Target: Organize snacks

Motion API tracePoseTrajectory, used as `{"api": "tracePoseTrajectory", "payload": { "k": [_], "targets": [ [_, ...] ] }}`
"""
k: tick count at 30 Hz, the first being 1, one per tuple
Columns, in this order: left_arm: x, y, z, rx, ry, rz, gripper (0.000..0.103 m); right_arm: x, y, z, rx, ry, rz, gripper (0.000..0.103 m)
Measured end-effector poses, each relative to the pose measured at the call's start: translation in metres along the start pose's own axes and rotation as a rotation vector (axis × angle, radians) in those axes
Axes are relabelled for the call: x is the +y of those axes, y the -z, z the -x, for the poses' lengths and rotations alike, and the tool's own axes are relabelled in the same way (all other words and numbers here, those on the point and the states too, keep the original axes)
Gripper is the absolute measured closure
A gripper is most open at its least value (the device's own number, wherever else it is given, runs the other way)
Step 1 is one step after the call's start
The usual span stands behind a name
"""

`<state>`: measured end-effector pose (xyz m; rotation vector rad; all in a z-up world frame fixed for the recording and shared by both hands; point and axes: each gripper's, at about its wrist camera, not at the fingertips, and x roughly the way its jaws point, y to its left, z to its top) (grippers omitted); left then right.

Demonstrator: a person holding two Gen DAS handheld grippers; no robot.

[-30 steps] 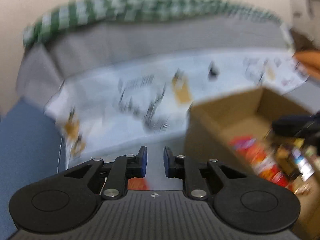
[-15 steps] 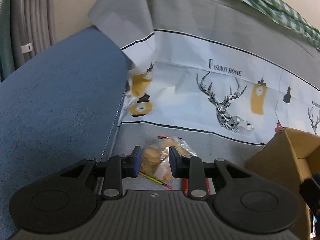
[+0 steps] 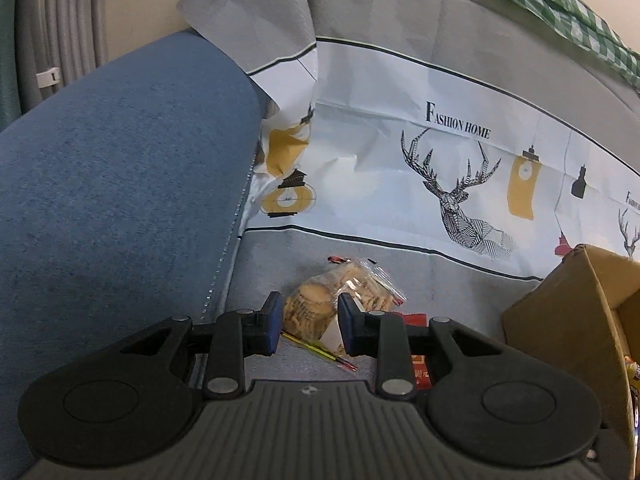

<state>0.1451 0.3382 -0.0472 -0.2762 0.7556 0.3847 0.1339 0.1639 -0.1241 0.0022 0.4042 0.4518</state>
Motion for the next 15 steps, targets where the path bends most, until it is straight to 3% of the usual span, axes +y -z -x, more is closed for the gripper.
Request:
{"api": "tracePoseTrajectory", "payload": {
  "k": [2, 5, 10, 15],
  "targets": [
    [-0.002, 0.000, -0.003, 0.002, 0.019, -0.012, 0.052, -0.002, 0.007, -0.013, 0.031, 0.022, -0.021, 0.048],
    [-0.007, -0.001, -0.011, 0.000, 0.031, -0.044, 0.041, -0.007, 0.012, -0.031, 0.100, -0.008, -0.055, 0.040],
    [-0.014, -0.003, -0.030, 0.019, 0.040, -0.077, 0.021, 0.001, 0.018, -0.048, 0.140, -0.058, -0.028, 0.034],
    [-0.018, -0.002, -0.055, 0.059, 0.046, -0.149, 0.017, 0.010, 0.022, -0.059, 0.176, -0.076, 0.002, 0.033]
  ]
}}
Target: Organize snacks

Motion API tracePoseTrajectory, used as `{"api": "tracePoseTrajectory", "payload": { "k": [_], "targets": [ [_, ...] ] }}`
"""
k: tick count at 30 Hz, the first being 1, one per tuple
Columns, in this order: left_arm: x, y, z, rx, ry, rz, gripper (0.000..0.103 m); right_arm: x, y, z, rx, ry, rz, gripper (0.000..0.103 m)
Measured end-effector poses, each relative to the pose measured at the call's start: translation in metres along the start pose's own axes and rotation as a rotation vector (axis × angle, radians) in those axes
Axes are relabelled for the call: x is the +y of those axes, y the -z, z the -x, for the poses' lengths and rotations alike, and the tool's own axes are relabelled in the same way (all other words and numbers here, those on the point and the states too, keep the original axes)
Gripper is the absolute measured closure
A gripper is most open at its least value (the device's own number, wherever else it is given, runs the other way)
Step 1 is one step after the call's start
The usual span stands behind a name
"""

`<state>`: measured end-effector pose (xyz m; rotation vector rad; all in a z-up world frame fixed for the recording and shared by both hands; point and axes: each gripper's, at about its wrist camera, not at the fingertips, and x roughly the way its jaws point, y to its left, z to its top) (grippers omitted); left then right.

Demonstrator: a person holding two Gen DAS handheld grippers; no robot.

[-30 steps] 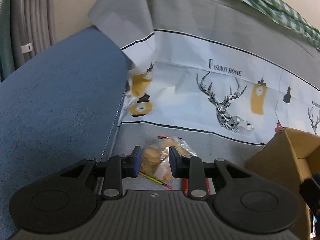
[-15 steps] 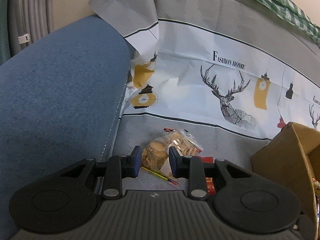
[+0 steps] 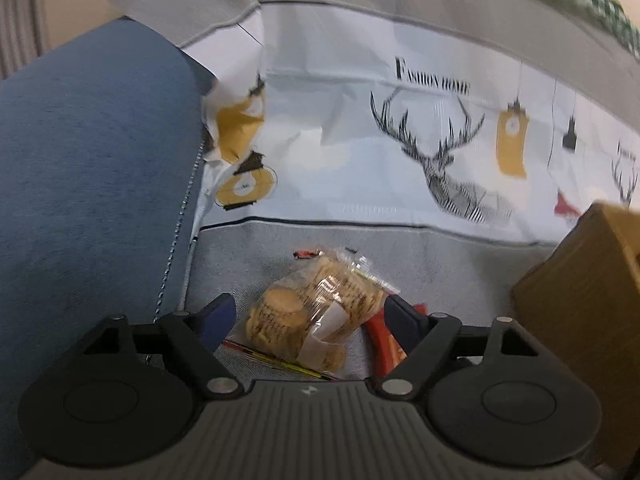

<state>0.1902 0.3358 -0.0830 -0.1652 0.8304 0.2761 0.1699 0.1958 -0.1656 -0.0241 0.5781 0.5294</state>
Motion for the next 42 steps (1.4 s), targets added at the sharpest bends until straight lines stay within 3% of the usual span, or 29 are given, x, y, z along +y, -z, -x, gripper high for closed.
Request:
{"api": "tracePoseTrajectory", "payload": {
  "k": [4, 5, 11, 12, 14, 18, 21, 29, 34, 37, 39, 42],
  "targets": [
    [-0.002, 0.004, -0.017, 0.030, -0.013, -0.035, 0.017, 0.002, 0.002, -0.003, 0.006, 0.010, 0.038, 0.037],
    [-0.002, 0.005, -0.021, 0.035, -0.012, -0.037, 0.017, 0.002, 0.002, -0.002, 0.001, 0.015, 0.042, 0.049],
    [-0.009, 0.007, -0.029, 0.033, -0.029, -0.080, 0.018, -0.003, 0.004, 0.013, -0.053, 0.050, 0.061, 0.052],
    [-0.009, 0.008, -0.029, 0.029, -0.030, -0.080, 0.020, -0.004, 0.005, 0.016, -0.057, 0.057, 0.067, 0.052],
    [-0.010, 0.008, -0.027, 0.026, -0.039, -0.080, 0.040, -0.006, 0.007, 0.022, -0.049, 0.063, 0.069, 0.052],
    [-0.006, 0.007, -0.016, 0.025, -0.037, -0.011, 0.046, -0.011, 0.009, 0.036, -0.017, 0.045, 0.050, 0.052],
    [-0.005, 0.014, -0.001, 0.036, -0.014, 0.074, 0.047, -0.014, 0.014, 0.055, 0.014, 0.019, 0.042, 0.052],
    [-0.018, 0.056, 0.077, 0.008, -0.027, 0.034, 0.046, -0.007, 0.041, 0.123, 0.079, -0.084, 0.125, 0.052],
    [-0.009, 0.096, 0.141, -0.070, 0.043, 0.074, 0.046, -0.016, 0.063, 0.175, 0.079, -0.174, 0.192, 0.052],
    [-0.007, 0.121, 0.165, -0.130, 0.121, 0.102, 0.046, -0.025, 0.077, 0.198, 0.094, -0.199, 0.185, 0.052],
    [-0.012, 0.134, 0.169, -0.115, 0.141, 0.080, 0.046, -0.028, 0.083, 0.204, 0.115, -0.195, 0.196, 0.052],
    [-0.022, 0.144, 0.163, -0.031, 0.143, 0.045, 0.046, -0.031, 0.086, 0.210, 0.113, -0.195, 0.191, 0.052]
  ]
}}
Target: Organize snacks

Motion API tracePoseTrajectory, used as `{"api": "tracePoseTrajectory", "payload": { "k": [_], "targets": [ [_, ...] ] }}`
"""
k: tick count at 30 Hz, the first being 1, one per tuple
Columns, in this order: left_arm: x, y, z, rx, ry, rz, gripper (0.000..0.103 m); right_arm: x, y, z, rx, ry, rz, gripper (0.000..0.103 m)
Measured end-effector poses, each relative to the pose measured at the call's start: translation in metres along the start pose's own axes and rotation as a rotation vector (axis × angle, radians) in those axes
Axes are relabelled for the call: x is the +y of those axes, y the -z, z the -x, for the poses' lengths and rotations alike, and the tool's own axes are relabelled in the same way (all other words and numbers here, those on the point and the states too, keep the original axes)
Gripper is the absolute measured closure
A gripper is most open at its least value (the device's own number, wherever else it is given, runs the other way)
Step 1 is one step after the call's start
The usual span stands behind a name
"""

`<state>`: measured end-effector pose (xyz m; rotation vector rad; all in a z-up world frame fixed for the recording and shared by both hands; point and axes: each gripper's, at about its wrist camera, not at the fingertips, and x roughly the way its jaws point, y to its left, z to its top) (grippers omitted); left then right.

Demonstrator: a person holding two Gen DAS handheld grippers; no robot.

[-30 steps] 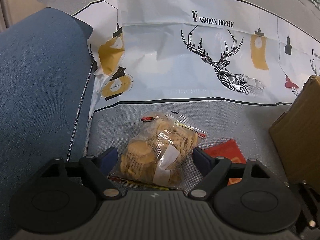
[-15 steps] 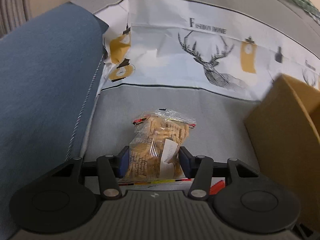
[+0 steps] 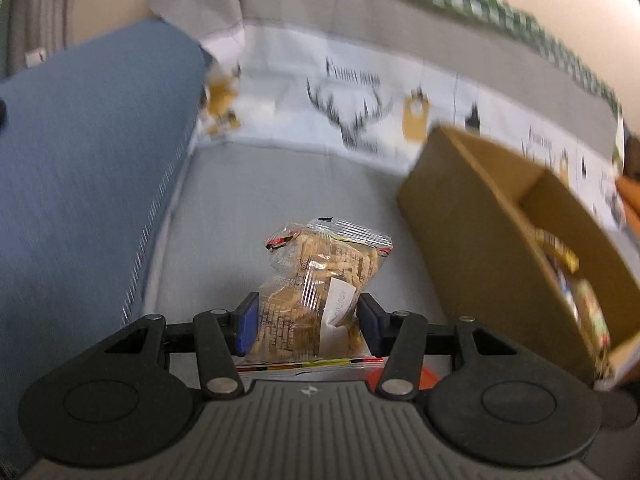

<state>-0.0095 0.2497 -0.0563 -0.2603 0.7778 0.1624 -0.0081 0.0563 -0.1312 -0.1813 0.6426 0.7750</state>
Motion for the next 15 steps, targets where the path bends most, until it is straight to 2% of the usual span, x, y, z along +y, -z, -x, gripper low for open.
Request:
{"api": "tracePoseTrajectory", "payload": {
  "k": [3, 7, 9, 11, 15],
  "targets": [
    [0.002, 0.012, -0.011, 0.108, -0.023, 0.067, 0.046, 0.001, 0.003, -0.003, 0.012, 0.007, 0.014, 0.052],
    [0.002, 0.028, -0.018, 0.164, -0.070, 0.142, 0.046, 0.003, 0.001, -0.013, 0.061, 0.009, 0.006, 0.050],
    [-0.002, 0.035, -0.018, 0.159, -0.075, 0.157, 0.045, 0.006, -0.001, -0.016, 0.092, -0.007, 0.002, 0.050],
    [-0.006, 0.039, -0.017, 0.143, -0.086, 0.165, 0.041, 0.009, -0.002, -0.019, 0.105, 0.001, 0.012, 0.039],
    [0.000, 0.045, -0.016, 0.118, -0.087, 0.225, 0.036, 0.006, -0.003, -0.027, 0.105, 0.000, -0.007, 0.037]
  ]
}}
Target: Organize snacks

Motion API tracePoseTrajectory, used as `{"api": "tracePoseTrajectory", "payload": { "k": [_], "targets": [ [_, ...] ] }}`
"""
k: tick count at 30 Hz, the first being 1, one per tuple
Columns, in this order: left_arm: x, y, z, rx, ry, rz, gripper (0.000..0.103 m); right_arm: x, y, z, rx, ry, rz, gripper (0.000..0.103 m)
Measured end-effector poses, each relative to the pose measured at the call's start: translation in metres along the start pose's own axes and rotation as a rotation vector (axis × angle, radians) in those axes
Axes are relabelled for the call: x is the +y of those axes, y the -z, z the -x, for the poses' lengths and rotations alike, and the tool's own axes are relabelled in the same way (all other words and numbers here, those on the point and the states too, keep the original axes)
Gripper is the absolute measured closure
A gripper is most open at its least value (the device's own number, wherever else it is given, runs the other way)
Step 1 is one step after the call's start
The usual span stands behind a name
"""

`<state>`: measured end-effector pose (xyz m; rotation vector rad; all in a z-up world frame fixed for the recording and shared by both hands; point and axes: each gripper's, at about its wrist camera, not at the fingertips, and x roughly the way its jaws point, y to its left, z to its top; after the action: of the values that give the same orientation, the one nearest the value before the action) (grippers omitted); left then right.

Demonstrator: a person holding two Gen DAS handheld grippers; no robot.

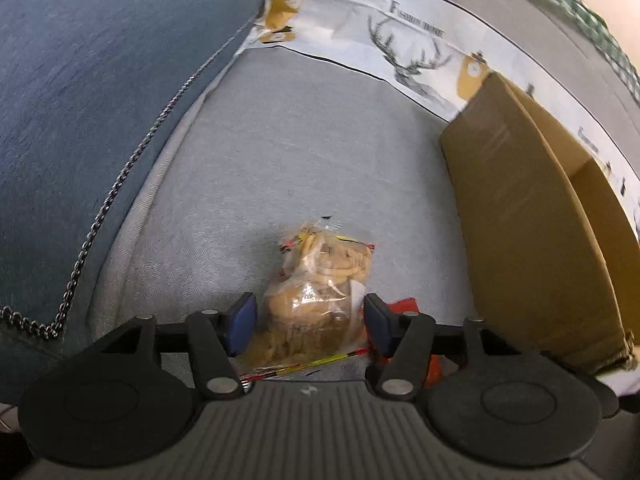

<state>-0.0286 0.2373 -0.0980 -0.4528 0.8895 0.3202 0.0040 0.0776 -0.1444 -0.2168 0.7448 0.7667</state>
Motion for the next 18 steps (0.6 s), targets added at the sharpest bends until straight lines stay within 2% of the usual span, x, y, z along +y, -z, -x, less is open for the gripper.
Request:
{"api": "tracePoseTrajectory", "payload": {
  "k": [7, 9, 10, 12, 15, 18],
  "targets": [
    [-0.003, -0.002, -0.002, -0.007, -0.007, 0.009, 0.035, 0.003, 0.003, -0.009, 0.017, -0.001, 0.012, 0.038],
    [-0.006, -0.001, -0.004, -0.003, -0.015, -0.009, 0.035, 0.005, 0.005, -0.008, 0.016, 0.006, 0.031, 0.042],
    [-0.007, 0.000, -0.005, -0.003, -0.018, -0.014, 0.035, 0.006, 0.005, -0.007, 0.013, 0.009, 0.037, 0.048],
    [-0.007, 0.001, -0.006, -0.004, -0.020, -0.017, 0.035, 0.006, 0.006, -0.005, 0.008, 0.011, 0.041, 0.053],
    [-0.008, 0.002, -0.006, -0.010, -0.019, -0.025, 0.038, 0.004, 0.006, -0.001, -0.008, 0.022, 0.029, 0.057],
    [-0.011, 0.002, -0.007, -0.019, -0.012, -0.043, 0.045, 0.002, 0.005, 0.005, -0.034, 0.036, 0.022, 0.057]
  ]
}}
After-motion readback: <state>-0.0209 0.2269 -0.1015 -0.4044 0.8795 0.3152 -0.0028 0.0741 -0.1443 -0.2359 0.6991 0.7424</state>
